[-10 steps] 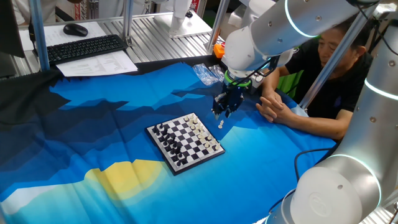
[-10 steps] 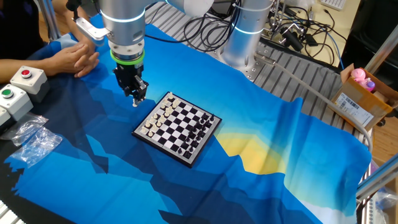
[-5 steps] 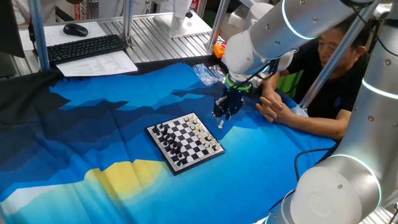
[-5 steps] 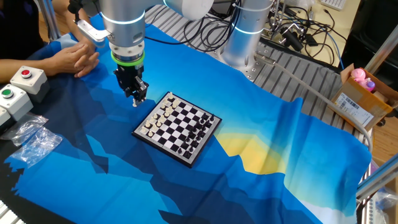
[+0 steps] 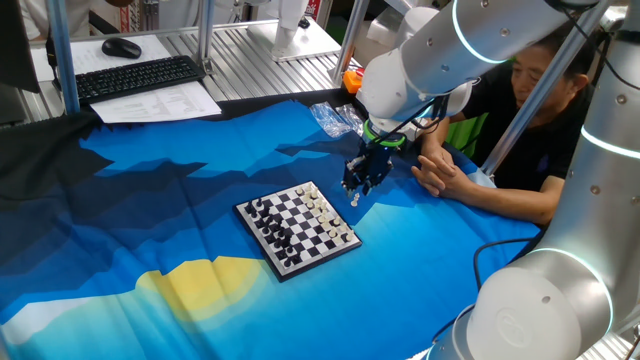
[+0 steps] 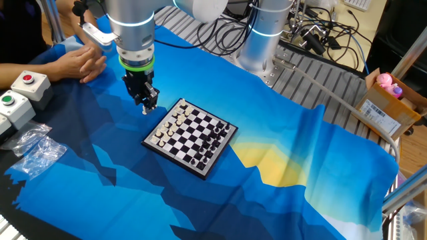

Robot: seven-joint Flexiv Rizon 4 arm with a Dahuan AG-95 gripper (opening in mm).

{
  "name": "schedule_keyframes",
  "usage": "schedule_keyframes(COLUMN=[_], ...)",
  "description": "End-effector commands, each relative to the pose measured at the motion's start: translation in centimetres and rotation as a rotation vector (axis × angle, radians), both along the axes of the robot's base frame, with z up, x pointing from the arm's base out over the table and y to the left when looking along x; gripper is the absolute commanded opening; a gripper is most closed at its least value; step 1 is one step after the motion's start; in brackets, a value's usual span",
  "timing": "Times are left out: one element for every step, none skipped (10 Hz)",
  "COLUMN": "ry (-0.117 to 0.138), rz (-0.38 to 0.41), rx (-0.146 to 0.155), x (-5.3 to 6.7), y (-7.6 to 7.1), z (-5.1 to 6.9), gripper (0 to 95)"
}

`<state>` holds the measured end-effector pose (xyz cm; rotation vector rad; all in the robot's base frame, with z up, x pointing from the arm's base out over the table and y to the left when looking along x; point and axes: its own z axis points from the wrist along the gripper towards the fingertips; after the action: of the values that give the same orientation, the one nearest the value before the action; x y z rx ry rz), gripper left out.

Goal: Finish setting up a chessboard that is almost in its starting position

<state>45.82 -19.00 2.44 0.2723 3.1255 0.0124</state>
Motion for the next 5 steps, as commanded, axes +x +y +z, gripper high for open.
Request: schedule_keyframes(ry=[-0.002,-0.001,-0.001,-0.001,0.000], rz=[0.004,0.006,0.006,0.006,0.005], rx=[0.004,0.006,0.006,0.005,0.005], x=[-0.01,-0.03,-0.05,-0.07,-0.10], y=[0.04,0.05,0.07,0.14,0.20], z=[0.03,0.03,0.05,0.10,0.14], gripper=[19.0,0.0,0.0,0.0,0.0])
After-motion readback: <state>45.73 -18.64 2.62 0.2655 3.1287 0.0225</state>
